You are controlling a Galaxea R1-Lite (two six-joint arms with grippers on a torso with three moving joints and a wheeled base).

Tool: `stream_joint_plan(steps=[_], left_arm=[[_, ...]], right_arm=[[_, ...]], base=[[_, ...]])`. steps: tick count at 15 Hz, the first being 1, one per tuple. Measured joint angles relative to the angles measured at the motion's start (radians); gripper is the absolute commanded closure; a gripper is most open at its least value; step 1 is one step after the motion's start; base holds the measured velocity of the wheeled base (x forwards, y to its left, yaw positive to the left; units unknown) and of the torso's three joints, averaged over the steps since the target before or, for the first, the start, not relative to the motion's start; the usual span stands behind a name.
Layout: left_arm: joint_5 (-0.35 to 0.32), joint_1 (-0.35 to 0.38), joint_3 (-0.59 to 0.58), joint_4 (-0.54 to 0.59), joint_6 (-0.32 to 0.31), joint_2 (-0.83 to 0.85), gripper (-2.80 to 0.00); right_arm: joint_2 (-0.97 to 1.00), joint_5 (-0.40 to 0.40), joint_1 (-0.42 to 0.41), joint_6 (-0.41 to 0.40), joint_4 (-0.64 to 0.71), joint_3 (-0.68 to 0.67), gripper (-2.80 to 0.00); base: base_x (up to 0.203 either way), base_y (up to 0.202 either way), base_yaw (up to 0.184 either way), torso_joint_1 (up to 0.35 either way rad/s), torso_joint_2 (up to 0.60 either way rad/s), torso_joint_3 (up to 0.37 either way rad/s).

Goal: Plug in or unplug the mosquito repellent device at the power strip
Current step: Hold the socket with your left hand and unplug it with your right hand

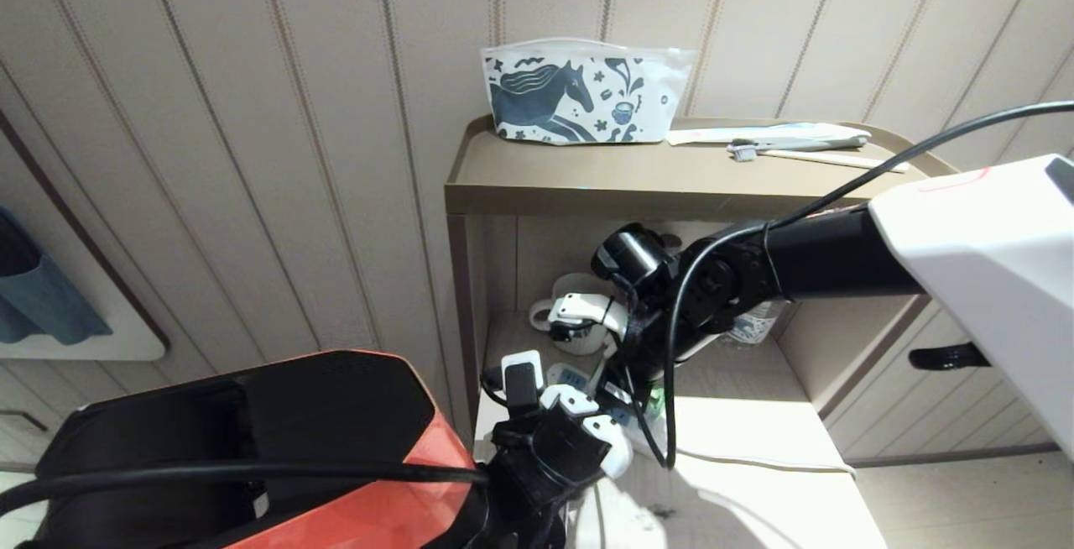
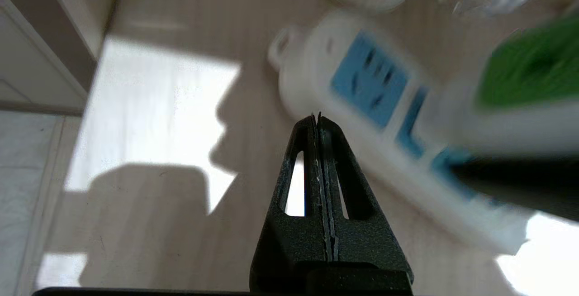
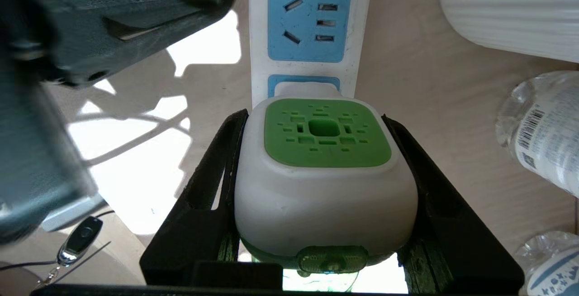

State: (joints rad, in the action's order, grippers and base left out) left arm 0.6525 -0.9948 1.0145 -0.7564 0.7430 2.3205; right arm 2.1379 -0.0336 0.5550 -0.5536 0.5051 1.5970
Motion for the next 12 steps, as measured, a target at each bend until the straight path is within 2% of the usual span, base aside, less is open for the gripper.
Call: stream_joint_plan(steps=[12], left_arm=[[-0.008,0.01,0.039,0.002,-0.004,0.007,0.0]], right_arm=[[-0.003,-0.01,0.014,-0.001,-0.005,-0.059,0.0]], base=[[0.0,0.0,0.0,0.0,0.0,0.0]])
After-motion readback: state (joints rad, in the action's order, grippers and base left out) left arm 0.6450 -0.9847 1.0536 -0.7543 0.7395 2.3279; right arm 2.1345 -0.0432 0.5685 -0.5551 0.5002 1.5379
